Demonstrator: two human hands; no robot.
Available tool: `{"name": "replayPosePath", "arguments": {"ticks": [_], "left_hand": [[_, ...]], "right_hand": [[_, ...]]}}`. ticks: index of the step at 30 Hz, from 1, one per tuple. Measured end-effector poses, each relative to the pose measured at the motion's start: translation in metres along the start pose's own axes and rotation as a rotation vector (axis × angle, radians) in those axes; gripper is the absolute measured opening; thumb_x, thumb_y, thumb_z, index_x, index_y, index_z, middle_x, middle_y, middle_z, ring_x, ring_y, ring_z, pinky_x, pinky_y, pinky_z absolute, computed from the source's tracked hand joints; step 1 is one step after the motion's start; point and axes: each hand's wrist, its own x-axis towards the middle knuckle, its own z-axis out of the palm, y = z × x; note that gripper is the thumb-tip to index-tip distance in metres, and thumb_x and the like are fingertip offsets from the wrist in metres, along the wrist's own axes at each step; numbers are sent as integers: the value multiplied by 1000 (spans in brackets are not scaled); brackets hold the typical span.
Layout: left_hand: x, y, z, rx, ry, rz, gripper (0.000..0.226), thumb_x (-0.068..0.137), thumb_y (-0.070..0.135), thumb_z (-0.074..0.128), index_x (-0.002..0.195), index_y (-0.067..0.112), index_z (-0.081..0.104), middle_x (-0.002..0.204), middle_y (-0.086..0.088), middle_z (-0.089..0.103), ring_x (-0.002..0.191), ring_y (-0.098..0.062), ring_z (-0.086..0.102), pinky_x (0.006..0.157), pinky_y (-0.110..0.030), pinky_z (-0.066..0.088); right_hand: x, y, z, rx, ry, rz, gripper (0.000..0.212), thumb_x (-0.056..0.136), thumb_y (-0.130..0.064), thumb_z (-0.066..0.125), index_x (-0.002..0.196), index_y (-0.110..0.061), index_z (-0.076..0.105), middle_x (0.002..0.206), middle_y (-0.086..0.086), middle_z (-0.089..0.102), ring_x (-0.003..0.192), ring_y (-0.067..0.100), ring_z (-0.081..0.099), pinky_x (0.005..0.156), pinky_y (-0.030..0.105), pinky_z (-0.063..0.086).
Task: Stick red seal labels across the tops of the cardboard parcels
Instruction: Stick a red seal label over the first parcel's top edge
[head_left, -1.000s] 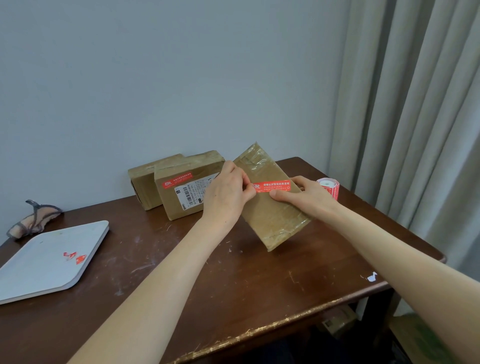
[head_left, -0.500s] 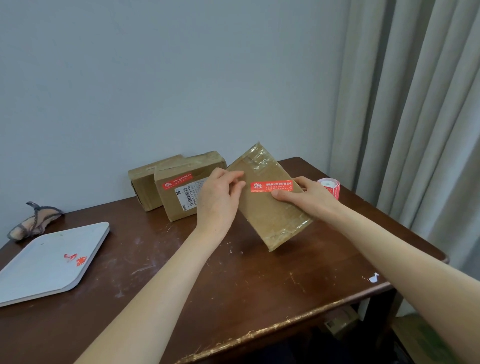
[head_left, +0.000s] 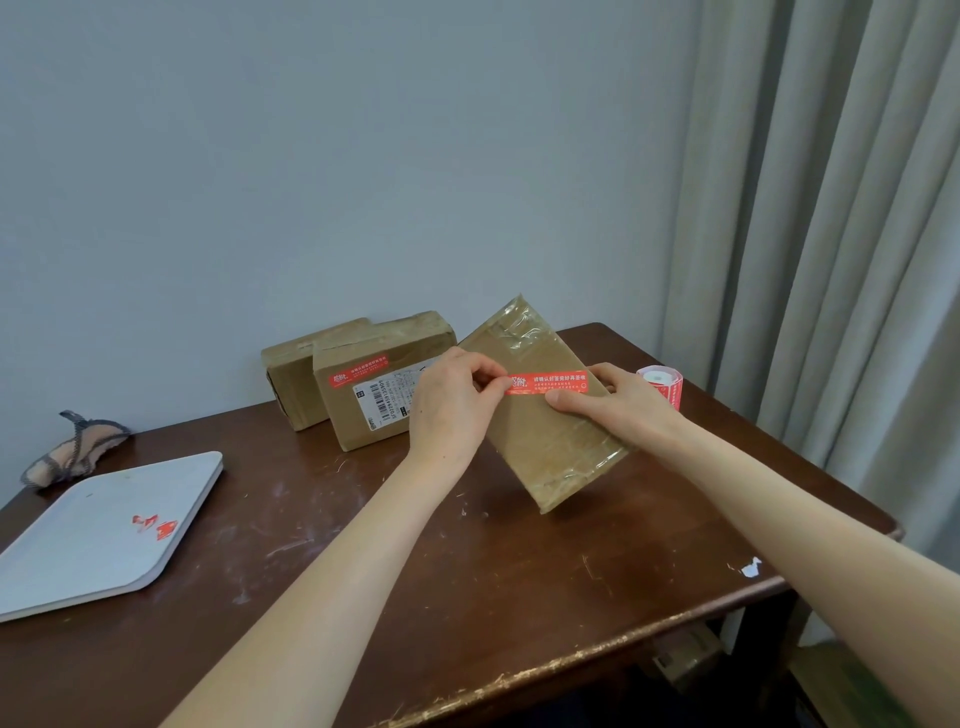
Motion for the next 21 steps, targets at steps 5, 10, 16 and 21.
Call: {"name": "replayPosePath", "arguments": {"ticks": [5,10,16,21], "left_hand": [[4,2,-2,21,-54,-34,5,85,24,67,80,23,68,86,8,58,71,-4,50,67,-17,40],[5,2,-3,86,-77,-31,8,87,26,63,82,22,67,89,7,59,73,-5,51,62,-16,35],[7,2,-6,116,-119,-26,11,89,26,61,83,20,68,92,6,59,76,-7,52,66,-21,38],[10,3,-9,116,-166,-30,13,88,25,61,79,20,68,88,8,60,72,-5,53,60,-19,40]], "right_hand": [[1,1,0,10,-5,1,65,65,-67,72,118,-34,53,111,-8,65,99,13,65,91,39,54],[3,3,-1,7,-20,3,84,53,-75,70,125,-35,54,116,-7,64,103,14,64,92,40,53],[3,2,-1,-4,-26,-2,83,58,-72,70,129,-34,51,118,-6,62,104,15,63,92,41,53],[4,2,-1,-38,-18,-8,82,61,-70,71,132,-34,51,121,-5,61,105,15,62,92,39,53]]}}
